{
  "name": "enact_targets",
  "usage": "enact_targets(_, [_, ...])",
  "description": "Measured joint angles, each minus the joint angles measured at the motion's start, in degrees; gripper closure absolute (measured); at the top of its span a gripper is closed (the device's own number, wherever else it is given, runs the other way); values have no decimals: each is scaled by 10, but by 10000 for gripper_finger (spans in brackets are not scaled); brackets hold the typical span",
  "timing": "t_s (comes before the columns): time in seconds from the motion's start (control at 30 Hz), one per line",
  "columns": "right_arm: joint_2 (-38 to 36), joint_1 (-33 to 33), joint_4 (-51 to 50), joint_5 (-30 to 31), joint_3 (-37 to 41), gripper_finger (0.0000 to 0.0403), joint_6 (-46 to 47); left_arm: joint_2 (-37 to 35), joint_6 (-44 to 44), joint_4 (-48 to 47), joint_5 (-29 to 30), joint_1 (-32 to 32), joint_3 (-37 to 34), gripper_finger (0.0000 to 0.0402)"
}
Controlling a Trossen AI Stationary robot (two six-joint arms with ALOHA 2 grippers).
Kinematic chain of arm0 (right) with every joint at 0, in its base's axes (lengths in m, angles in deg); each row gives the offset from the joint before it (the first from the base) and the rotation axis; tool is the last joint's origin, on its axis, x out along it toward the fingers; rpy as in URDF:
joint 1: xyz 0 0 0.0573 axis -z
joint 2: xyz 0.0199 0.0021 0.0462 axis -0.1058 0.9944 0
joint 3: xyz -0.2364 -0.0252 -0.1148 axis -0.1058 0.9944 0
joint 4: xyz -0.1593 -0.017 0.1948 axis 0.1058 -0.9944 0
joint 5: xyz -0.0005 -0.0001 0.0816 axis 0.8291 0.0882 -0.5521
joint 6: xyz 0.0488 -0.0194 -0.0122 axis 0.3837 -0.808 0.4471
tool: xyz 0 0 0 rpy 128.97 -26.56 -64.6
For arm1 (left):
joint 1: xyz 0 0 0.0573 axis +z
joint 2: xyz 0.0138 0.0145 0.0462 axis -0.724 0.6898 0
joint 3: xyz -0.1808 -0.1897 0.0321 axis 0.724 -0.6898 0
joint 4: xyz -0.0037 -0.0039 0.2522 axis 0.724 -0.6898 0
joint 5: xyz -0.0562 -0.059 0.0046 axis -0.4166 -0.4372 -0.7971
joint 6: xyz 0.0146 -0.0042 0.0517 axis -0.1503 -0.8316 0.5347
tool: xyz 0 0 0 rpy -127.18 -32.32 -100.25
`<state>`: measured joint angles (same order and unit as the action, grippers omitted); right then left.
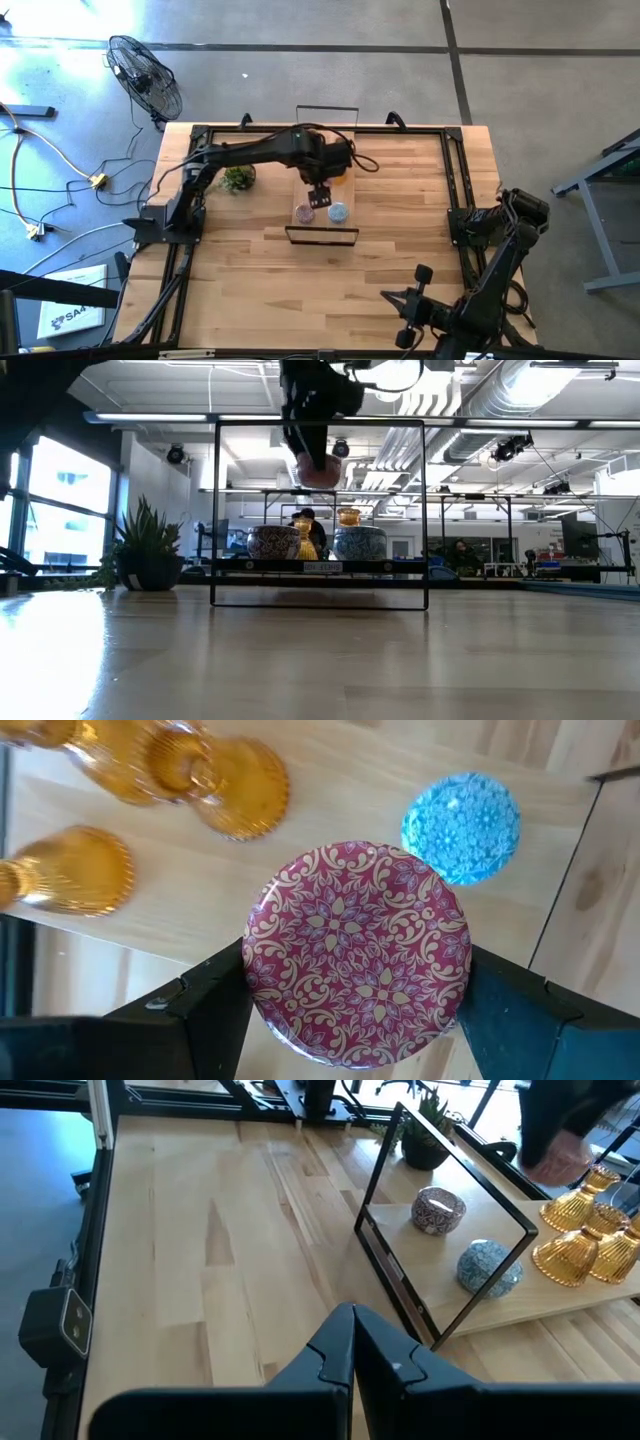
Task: Pick & Place candle stick holders
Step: Put the pink scented candle on the shelf
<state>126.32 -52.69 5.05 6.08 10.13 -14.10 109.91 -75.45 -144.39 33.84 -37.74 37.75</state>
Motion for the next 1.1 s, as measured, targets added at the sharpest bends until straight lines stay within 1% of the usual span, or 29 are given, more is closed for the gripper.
enact_targets(0.17, [0, -7, 0, 0, 0, 402, 0, 11, -2, 13, -25, -1, -4, 119])
enact_targets(0.27, [0, -14, 2, 0, 0, 402, 0, 10, -11, 44, -41, -1, -31, 119])
enact_targets(0.37, [0, -22, 6, 7, 0, 402, 0, 9, -15, 52, -41, -1, -69, 119])
enact_targets(0.5, [0, -32, 12, 16, 0, 402, 0, 9, -16, 89, -45, -1, -125, 119])
enact_targets(0.57, [0, -35, 14, 19, 0, 402, 0, 9, -16, 117, -61, -1, -145, 119])
enact_targets(0.77, [0, -37, 17, 20, 0, 402, 0, 9, -15, 170, -81, -1, -188, 119])
enact_targets(0.97, [0, -36, 17, 22, 0, 402, 0, 8, -14, 174, -92, 0, -203, 119])
enact_targets(1.03, [0, -36, 17, 22, 0, 402, 0, 8, -10, 174, -102, 0, -203, 105])
enact_targets(1.1, [0, -36, 17, 22, 0, 402, -2, 8, -2, 175, -114, 0, -203, 75])
